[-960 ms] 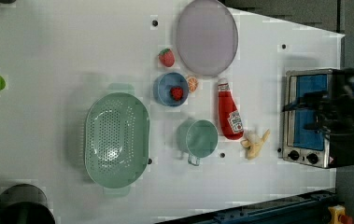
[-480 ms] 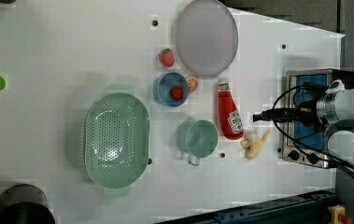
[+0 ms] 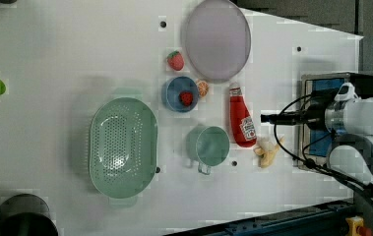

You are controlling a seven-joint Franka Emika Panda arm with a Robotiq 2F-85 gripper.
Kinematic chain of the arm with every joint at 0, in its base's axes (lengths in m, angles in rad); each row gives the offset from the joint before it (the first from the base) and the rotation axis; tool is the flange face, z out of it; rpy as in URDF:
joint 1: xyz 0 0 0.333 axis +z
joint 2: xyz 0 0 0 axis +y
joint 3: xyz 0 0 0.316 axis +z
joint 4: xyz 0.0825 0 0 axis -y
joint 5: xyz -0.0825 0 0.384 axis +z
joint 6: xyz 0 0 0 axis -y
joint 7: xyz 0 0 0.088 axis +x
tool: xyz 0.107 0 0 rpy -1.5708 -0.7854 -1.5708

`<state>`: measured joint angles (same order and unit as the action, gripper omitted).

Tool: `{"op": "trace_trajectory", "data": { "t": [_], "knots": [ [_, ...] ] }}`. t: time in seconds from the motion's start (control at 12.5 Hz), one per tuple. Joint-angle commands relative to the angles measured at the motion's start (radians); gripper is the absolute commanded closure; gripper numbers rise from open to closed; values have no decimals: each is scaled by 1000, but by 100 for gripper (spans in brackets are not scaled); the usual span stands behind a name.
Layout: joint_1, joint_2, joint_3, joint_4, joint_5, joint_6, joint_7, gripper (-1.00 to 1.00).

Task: Pick Ketchup from the table and place it in strainer.

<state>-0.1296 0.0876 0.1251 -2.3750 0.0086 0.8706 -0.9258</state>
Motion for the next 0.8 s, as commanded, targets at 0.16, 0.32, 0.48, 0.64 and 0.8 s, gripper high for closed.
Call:
{"op": "trace_trajectory", "data": {
  "t": [0.16, 0.32, 0.48, 0.64, 0.8],
  "knots": [
    [1, 131, -14, -39, 1, 124, -67, -100],
    [1, 185, -14, -49, 0, 199, -67, -100],
    [1, 232, -15, -57, 0, 254, -67, -100],
    [1, 269, -18, -59, 0, 286, -67, -92],
    [1, 283, -19, -59, 0, 296, -67, -43]
  ]
}}
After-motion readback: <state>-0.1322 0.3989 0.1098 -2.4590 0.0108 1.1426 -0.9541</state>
